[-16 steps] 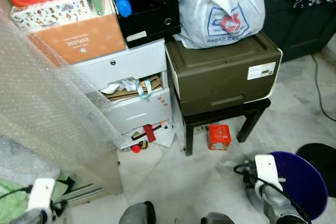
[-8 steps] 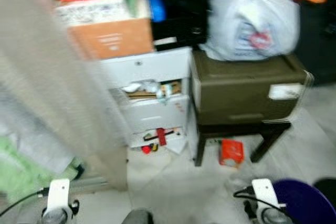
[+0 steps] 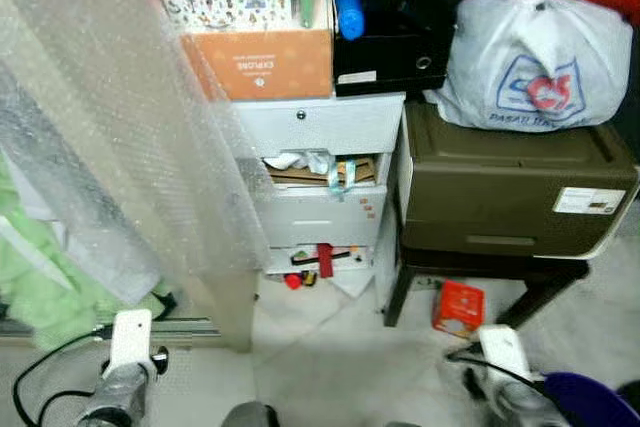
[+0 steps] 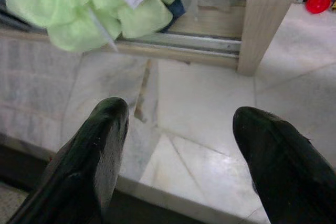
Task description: Clean up the room
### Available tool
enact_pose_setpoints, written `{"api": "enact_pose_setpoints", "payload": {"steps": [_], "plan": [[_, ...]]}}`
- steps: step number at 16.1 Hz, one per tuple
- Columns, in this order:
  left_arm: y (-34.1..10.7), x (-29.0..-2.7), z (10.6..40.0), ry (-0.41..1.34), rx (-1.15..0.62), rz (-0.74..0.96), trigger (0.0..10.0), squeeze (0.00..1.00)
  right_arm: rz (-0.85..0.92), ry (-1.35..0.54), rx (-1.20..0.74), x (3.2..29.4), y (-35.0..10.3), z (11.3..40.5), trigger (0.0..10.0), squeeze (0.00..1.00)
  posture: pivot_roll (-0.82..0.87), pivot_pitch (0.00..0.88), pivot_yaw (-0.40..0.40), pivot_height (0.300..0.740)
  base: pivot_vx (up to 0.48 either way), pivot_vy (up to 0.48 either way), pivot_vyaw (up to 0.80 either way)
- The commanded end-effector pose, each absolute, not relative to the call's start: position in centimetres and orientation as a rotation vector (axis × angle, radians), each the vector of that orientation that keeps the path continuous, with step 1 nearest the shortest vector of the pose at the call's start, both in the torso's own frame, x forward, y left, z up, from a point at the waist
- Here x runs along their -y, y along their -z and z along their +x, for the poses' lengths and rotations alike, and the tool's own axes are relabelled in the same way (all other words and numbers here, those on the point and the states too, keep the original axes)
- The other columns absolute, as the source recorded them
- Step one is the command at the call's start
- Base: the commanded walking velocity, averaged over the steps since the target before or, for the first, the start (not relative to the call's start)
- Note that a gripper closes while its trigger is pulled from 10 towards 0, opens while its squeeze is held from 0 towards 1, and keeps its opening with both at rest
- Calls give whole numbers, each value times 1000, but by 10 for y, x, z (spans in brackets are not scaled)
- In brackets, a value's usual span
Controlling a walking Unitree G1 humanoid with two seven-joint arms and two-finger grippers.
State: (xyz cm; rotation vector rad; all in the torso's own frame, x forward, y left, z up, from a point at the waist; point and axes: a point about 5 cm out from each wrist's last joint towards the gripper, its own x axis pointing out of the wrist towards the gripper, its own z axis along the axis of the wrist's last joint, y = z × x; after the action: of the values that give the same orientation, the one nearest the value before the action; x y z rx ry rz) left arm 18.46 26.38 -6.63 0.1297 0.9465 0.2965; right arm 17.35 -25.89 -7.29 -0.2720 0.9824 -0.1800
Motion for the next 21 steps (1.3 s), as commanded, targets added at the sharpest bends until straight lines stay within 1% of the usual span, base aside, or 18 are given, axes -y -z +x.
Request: {"api": "enact_pose_setpoints", "payload": {"steps": [1,3,6,7,10,11,14,21], "plan": [[61,-263,196,-291,-918,151,10000,0,-276,184,-1002,262,75,168,10000,0,-126,0,61,740,0,0,-800],[59,-259,201,-269,-909,169,10000,0,-282,181,-997,262,74,169,10000,0,-128,0,66,740,0,0,-734],[60,-256,202,-253,-908,178,10000,0,-304,177,-1005,267,73,167,10000,0,-135,0,77,740,0,0,0],[60,-256,202,-249,-907,182,10000,0,-309,174,-1007,268,73,166,10000,0,-135,0,77,740,0,326,0],[58,-256,205,-248,-901,190,10000,0,-323,166,-1011,268,73,166,10000,0,-136,0,80,740,0,440,0],[57,-255,208,-242,-893,196,10000,0,-330,157,-1010,263,74,168,10000,0,-136,0,81,740,0,476,0],[56,-253,209,-230,-888,201,10000,0,-325,157,-1004,259,74,171,10000,0,-138,0,84,740,0,479,0],[56,-254,209,-230,-887,206,10000,0,-331,157,-1005,260,75,169,10000,0,-138,0,86,740,0,478,0]]}}
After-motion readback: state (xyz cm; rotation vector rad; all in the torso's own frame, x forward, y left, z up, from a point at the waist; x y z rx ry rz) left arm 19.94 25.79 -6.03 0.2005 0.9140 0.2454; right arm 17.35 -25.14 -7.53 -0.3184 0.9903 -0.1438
